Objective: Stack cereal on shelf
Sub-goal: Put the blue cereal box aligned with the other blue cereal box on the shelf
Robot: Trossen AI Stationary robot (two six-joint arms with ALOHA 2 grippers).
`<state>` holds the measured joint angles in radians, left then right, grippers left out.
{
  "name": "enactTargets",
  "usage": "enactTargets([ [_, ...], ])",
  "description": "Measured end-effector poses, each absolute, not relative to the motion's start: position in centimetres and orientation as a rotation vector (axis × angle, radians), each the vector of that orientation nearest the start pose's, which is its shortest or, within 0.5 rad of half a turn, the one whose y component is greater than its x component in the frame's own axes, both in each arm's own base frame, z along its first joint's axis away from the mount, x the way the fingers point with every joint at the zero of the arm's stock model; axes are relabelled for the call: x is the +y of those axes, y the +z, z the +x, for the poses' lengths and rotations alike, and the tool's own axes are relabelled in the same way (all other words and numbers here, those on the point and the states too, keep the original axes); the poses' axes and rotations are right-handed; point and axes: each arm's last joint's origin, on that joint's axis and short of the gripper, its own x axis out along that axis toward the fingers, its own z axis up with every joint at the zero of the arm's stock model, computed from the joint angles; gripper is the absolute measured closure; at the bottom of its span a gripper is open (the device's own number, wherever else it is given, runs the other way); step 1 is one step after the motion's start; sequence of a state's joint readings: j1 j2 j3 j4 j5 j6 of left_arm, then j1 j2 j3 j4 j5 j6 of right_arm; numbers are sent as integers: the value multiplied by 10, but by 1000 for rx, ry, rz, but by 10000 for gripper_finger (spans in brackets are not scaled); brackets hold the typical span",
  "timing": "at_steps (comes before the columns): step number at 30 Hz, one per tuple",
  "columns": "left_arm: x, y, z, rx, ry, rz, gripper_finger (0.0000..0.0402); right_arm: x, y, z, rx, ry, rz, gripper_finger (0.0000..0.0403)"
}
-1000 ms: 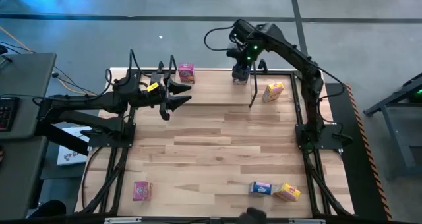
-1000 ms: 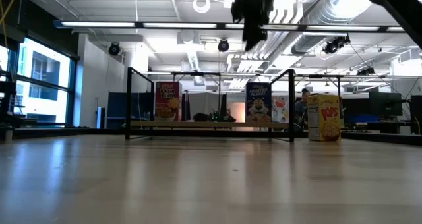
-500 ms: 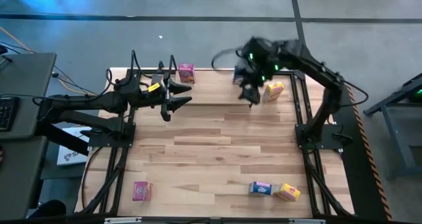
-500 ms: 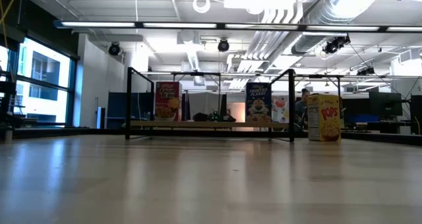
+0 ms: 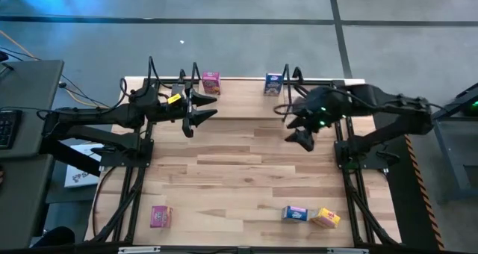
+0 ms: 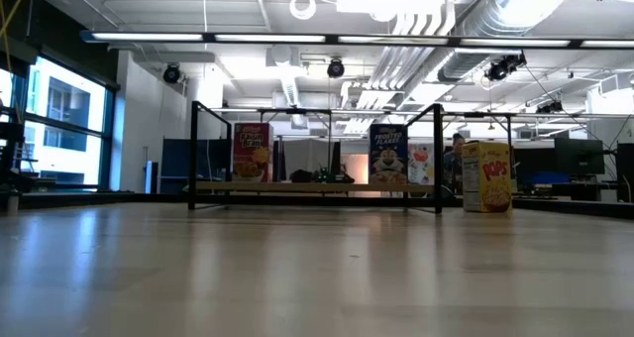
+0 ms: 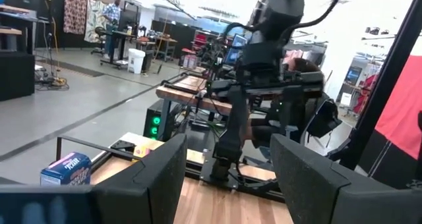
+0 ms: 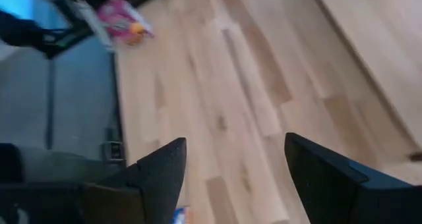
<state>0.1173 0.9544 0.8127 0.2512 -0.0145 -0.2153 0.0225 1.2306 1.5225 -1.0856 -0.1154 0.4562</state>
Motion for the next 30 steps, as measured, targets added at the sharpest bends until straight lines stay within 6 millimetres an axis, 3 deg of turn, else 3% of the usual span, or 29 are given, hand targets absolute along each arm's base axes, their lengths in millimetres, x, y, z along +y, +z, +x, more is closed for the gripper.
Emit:
enactTargets([
  [4, 26, 354, 213, -123, 126, -209, 193, 16, 411, 206, 777, -27, 469, 151],
  [7, 27, 353, 214, -122, 159, -226, 193, 27, 410, 217, 767, 31, 517, 151],
  [10, 27, 353, 214, -126, 164, -257, 193, 56, 407, 237, 819, 195, 478, 151],
  [14, 27, 353, 214, -126, 161, -283, 193, 101, 399, 254, 1024, 334, 300, 151],
  [18, 27, 353, 214, -125, 161, -282, 193, 130, 389, 258, 1252, 242, 224, 151],
  [24, 27, 350, 214, -97, 167, -257, 193, 176, 367, 268, 1331, 166, 270, 151],
  [30, 27, 346, 215, -53, 170, -257, 193, 208, 330, 259, 1450, 63, 298, 151],
])
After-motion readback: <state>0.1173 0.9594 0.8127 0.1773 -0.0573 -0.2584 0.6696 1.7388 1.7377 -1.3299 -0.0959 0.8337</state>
